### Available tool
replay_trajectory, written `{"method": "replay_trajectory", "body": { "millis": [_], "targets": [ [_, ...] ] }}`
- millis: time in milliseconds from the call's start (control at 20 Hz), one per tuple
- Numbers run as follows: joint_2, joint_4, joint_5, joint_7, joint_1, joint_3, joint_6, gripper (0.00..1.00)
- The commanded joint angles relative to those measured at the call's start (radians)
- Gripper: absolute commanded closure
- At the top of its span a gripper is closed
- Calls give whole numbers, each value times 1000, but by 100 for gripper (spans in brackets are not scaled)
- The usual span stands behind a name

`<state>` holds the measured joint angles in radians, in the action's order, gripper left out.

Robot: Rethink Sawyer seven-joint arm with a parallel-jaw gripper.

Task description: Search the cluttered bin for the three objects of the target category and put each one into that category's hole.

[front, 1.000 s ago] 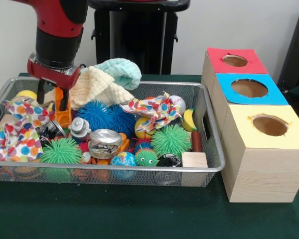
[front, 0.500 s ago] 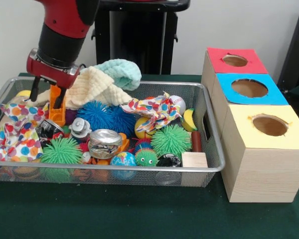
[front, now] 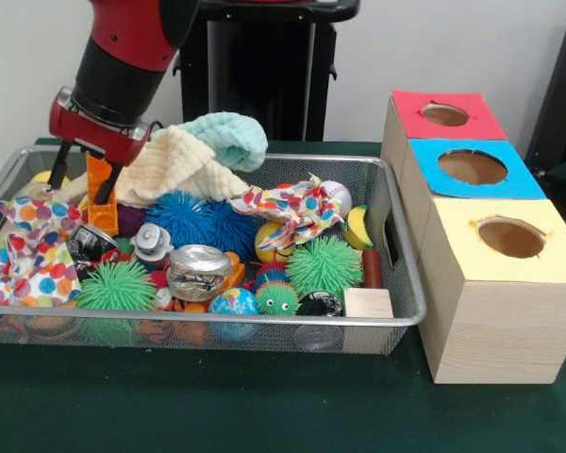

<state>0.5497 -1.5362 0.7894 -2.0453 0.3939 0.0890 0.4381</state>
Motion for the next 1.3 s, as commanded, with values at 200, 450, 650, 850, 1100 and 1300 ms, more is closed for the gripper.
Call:
{"method": "replay_trajectory", "body": {
  "millis": [200, 450, 650, 850, 1100, 1300],
  "targets": [
    [-30, -18, -60, -125, 70, -42, -139, 0],
    [35, -119, -189, 39, 242, -247, -59, 0],
    [38, -124, -202, 81, 272, -295, -43, 0],
    [24, -134, -185, 52, 270, -299, -76, 100],
    [27, -153, -177, 13, 249, -284, -98, 100],
    [40, -159, -191, 5, 236, -278, -62, 100]
  ]
}}
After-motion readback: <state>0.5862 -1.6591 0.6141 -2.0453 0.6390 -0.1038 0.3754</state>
